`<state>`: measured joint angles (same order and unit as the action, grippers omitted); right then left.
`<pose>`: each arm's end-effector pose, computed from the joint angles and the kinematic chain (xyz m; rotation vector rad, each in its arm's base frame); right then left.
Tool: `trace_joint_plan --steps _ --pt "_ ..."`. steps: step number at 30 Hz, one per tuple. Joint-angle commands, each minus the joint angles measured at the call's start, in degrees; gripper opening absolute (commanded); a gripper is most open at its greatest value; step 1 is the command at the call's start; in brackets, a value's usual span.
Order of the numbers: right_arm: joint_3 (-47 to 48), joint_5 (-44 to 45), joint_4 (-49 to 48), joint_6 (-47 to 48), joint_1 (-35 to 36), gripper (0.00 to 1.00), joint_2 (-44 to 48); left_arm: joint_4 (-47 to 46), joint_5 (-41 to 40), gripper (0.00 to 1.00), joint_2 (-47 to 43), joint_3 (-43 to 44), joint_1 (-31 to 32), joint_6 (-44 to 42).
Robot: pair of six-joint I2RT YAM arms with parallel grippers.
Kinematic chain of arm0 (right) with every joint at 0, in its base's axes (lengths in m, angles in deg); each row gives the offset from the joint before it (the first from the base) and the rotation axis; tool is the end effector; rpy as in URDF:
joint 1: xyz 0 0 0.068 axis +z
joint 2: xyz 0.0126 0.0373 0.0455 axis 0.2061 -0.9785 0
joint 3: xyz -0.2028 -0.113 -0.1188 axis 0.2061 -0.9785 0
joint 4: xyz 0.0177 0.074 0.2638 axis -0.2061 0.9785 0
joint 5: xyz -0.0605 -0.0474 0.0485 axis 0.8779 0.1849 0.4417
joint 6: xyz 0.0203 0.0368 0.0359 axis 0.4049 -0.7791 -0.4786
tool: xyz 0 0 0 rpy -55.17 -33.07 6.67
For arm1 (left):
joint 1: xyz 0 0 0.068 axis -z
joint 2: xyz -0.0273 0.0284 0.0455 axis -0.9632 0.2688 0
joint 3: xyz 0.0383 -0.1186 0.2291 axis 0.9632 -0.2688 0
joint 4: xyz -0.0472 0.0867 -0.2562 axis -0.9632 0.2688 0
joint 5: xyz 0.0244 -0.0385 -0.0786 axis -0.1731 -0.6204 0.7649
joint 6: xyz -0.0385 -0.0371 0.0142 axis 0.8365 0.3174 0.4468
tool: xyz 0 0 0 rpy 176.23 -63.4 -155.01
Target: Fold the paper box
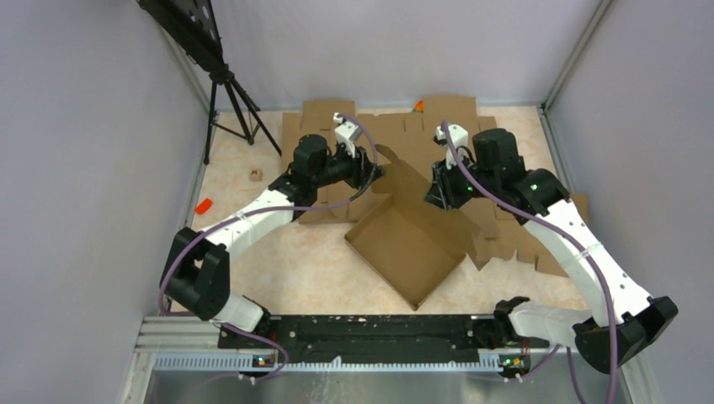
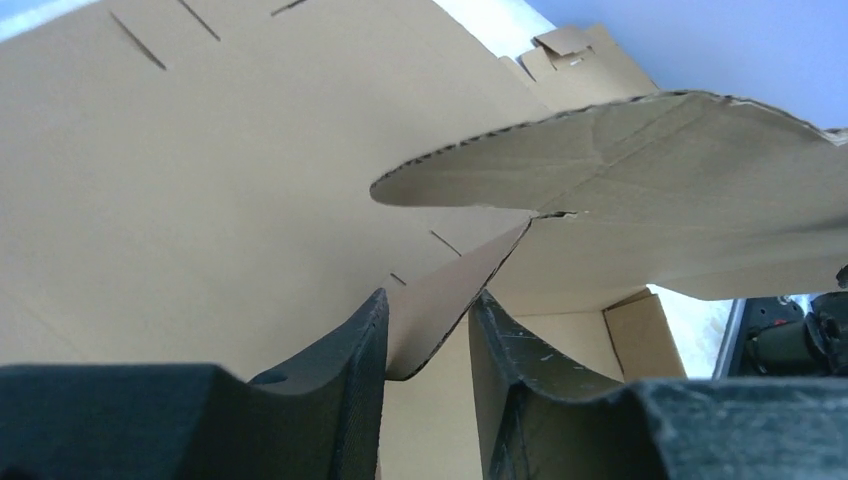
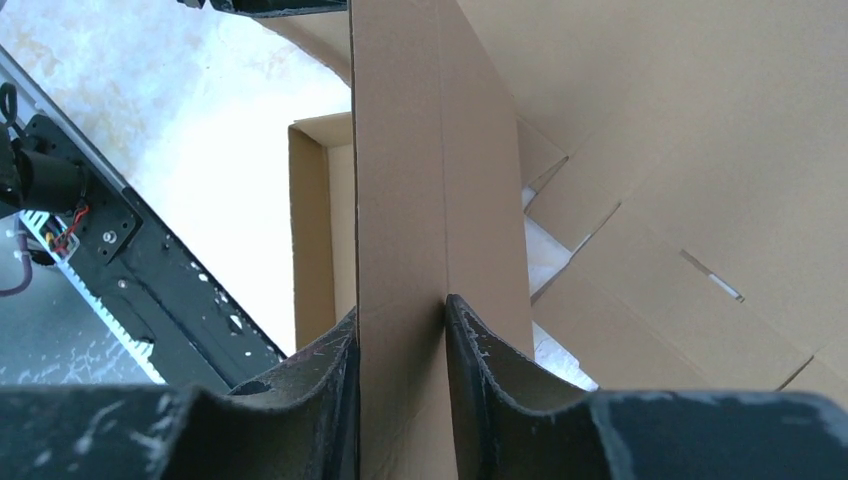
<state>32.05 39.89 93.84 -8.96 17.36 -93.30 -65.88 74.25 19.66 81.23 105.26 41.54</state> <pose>0.2095 0.1305 0.3711 -0.7279 2.1681 0.6286 0.3024 -0.2013 0.2813 0.6615 1.7481 -0.9675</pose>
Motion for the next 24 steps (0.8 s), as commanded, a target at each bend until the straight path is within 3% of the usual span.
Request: trace_joint_plan --steps 1,11,24 --pt "1.08 1.62 0.70 -0.54 0.73 0.29 -0.93 1.87 -0.86 0.35 -2.11 0.41 0.54 5.26" --pt "0.24 1.70 -1.26 -1.60 1.28 0.27 -1.14 2.26 0.46 0.30 -0.51 1.02 1.50 22.33" --pt "-0.41 1.72 -2.38 -2.35 1.68 0.27 -0.94 0.74 3.95 0.32 0.25 1.62 3.11 31.77"
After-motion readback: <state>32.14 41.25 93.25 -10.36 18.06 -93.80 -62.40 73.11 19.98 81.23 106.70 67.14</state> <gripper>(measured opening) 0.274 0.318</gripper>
